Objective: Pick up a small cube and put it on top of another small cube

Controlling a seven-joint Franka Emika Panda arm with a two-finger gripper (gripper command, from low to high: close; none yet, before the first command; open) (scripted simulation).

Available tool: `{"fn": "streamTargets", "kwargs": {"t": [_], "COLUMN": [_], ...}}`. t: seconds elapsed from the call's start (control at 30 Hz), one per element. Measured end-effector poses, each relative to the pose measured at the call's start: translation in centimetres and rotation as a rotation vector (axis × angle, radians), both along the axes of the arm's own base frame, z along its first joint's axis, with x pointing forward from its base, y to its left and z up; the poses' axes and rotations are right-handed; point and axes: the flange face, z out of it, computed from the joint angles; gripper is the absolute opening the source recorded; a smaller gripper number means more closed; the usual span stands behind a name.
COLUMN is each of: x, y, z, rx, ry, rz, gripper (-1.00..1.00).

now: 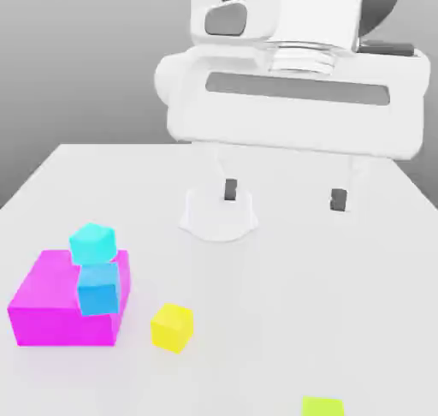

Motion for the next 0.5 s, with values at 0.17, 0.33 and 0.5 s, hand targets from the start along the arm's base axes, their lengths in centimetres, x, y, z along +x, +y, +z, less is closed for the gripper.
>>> {"fn": "streamTargets", "kwargs": {"t": [0.17,0.33,0.5], "x": [0.9,0.4,-0.3], "y": [1.9,4.0,5.3], "z": [-8.6,-17.0,-24.7], "rx": [0.024,0.063,0.091], "ry": [0.116,0.231,0.292], "rz": [-0.013,-0.027,-0.037], "gripper": [0.0,0.0,0.0]}}
